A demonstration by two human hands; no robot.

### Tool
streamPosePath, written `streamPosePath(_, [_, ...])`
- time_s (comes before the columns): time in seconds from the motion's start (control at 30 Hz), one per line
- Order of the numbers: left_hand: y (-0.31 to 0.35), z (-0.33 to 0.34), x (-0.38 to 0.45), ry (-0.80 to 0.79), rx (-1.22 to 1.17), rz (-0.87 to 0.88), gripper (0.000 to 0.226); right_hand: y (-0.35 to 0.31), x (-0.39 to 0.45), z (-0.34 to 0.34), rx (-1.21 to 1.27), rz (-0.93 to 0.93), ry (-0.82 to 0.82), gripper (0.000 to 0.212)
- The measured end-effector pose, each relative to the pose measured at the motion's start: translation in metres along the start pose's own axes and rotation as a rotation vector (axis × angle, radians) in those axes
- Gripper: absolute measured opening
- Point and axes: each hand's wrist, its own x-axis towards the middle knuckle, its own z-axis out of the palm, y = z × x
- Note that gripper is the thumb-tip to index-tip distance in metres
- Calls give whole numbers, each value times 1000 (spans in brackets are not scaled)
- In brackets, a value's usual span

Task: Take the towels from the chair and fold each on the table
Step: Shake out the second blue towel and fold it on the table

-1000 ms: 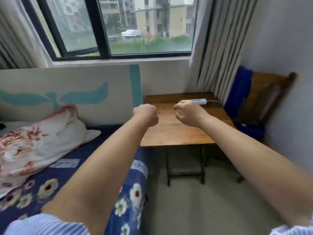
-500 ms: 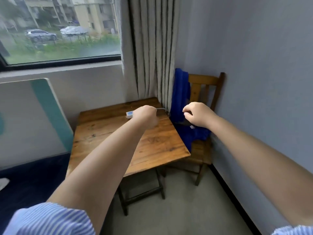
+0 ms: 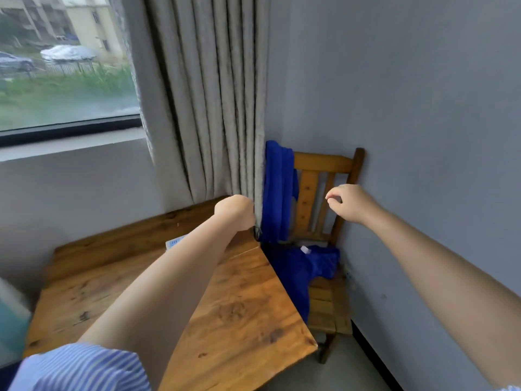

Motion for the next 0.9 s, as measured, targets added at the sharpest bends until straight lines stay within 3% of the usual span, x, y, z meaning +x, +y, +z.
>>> streamPosePath(0.27, [3,-7,112,-1,-183,-22,30,29,100,11,13,70,-34,28])
streamPosePath(0.77, [41,8,315,15,-507,-347,32,79,354,72,-107,0,-52,33])
streamPosePath(0.9, [51,21,338,57,-573,-453,39,81,377,90,-85,-23,-50,39])
